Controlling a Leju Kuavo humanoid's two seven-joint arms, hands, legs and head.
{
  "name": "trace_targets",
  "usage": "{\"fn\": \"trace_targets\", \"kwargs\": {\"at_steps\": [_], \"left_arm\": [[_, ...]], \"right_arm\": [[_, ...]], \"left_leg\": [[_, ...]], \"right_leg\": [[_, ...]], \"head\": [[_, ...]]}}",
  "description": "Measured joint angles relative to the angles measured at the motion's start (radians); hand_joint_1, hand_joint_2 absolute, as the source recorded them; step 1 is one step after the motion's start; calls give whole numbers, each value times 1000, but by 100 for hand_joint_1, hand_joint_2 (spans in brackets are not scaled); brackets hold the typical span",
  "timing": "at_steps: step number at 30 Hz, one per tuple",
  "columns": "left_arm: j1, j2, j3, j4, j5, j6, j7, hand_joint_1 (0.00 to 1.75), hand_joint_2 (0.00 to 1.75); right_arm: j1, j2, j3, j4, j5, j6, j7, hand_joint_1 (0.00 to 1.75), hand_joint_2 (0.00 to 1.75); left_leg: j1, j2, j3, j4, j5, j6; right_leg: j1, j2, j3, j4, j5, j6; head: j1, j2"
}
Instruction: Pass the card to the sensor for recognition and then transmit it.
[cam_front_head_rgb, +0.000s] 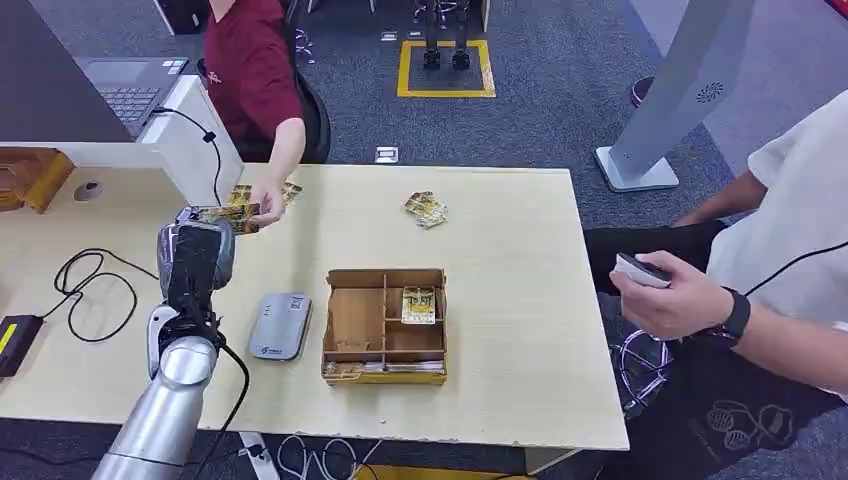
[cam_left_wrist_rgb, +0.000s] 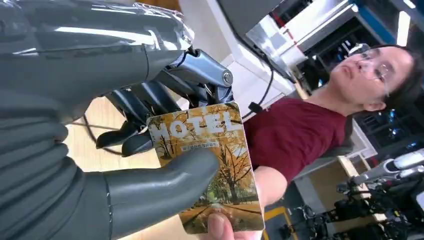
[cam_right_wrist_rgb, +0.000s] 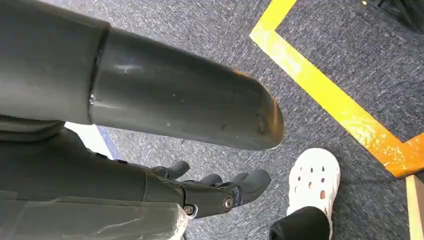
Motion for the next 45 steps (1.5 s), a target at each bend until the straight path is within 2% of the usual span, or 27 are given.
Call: {"fn": "trace_targets", "kwargs": {"at_steps": [1, 6, 12, 17, 20, 23, 28, 31, 33, 36, 39, 42, 45], "left_arm": [[1, 0, -1, 1, -7, 1, -3, 0, 175], [7, 1, -2, 4, -23, -1, -31, 0, 175], [16, 3, -3, 3, -36, -42, -27, 0, 175], [60, 14, -17, -75, 10, -152, -27, 0, 175], [100, 39, -39, -148, 28, -229, -30, 0, 175], [147, 61, -68, -228, 20, -301, -59, 0, 175], [207, 76, -114, -314, -2, -326, -78, 0, 175], [217, 84, -125, -339, -16, -328, -88, 0, 175], [230, 91, -139, -354, -59, -328, -117, 0, 175], [279, 116, -196, -407, -220, -300, -187, 0, 175], [330, 139, -258, -445, -380, -208, -196, 0, 175], [363, 168, -316, -457, -556, -98, -154, 0, 175], [390, 196, -367, -457, -645, -39, -124, 0, 175]], "right_arm": [[0, 0, 2, 0, 0, 1, 0, 0, 0], [0, -3, 9, 1, 0, 5, 0, 0, 0], [1, -5, 11, 3, -2, 5, 0, 0, 0], [5, -6, 11, 4, -14, 4, 0, 0, 0], [10, -8, 11, 4, -17, 5, 0, 0, 0], [14, -8, 8, 4, -29, 6, 0, 0, 0], [15, -9, 5, 4, -29, 7, -1, 0, 0], [16, -9, 5, 4, -30, 8, -1, 0, 0], [16, -9, 3, 4, -32, 8, -2, 0, 0], [18, -9, -8, 4, -34, 10, -7, 0, 0], [19, -9, -18, 3, -31, 16, -7, 0, 0], [20, -9, -24, 3, -27, 20, -7, 0, 0], [20, -9, -32, 3, -26, 20, -7, 0, 0]], "left_leg": [[0, 0, 0, 0, 0, 0], [0, 0, 0, 0, 0, 0], [0, 0, 0, 0, 0, 0], [0, 0, 0, 0, 0, 0], [0, 0, 0, 0, 0, 0], [0, 0, 0, 0, -1, 0], [0, 0, 0, 0, -1, 0], [0, 0, 0, 0, 0, 0], [0, 0, 0, 0, 0, 0], [0, 1, 0, 0, -1, 0], [0, 1, 0, 0, -2, -1], [0, 0, 0, 0, -2, 0], [0, 0, 0, 0, -2, -1]], "right_leg": [[0, 0, 0, 0, 0, 0], [0, 0, 0, 0, 0, 0], [0, 0, 0, 0, 0, 0], [0, 0, 0, 0, 0, 0], [0, 0, 0, 0, 0, 0], [0, 1, 0, 0, -1, 0], [0, 0, 0, 0, 0, 0], [0, 0, 0, 0, 0, 0], [0, 0, 0, 0, 0, 0], [0, 1, 0, 0, 0, 0], [0, 1, 0, 0, -1, 0], [0, 1, 0, 0, -1, 0], [0, 1, 0, 0, -1, 0]], "head": [[0, 0], [0, 0], [0, 0], [0, 0], [0, 0], [0, 0], [0, 0], [0, 0], [0, 0], [0, 0], [0, 0], [0, 0], [0, 0]]}}
